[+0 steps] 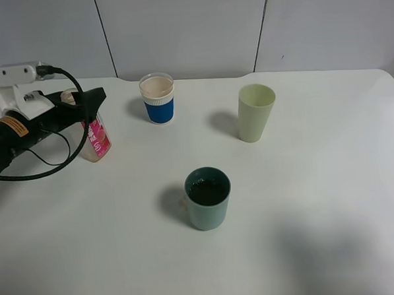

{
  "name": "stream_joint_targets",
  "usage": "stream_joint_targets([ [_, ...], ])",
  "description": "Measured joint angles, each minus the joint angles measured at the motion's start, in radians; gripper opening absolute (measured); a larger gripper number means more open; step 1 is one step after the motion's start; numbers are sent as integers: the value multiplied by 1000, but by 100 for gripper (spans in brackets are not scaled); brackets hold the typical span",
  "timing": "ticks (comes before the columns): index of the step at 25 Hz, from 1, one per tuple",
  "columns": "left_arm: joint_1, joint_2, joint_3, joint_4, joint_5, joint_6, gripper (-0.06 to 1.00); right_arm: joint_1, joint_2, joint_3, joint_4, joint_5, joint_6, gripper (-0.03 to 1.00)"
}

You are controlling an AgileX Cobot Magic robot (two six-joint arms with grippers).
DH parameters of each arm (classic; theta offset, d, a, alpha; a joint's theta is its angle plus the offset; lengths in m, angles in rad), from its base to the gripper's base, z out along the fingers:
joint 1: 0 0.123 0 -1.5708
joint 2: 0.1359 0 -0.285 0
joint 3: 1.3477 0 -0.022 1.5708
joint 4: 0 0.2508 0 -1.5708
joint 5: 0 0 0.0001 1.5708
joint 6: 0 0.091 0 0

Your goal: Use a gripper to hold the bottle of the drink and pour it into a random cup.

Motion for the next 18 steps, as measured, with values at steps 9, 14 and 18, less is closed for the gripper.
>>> stream_joint_targets([
  [9,0,-220,69,-94,0,-22,92,0,0,0,0,0,0,100],
  [14,0,-399,91,-138,17,-17,92,0,0,0,0,0,0,100],
  [18,0,-566,93,-156,132,7,92,0,0,0,0,0,0,100],
])
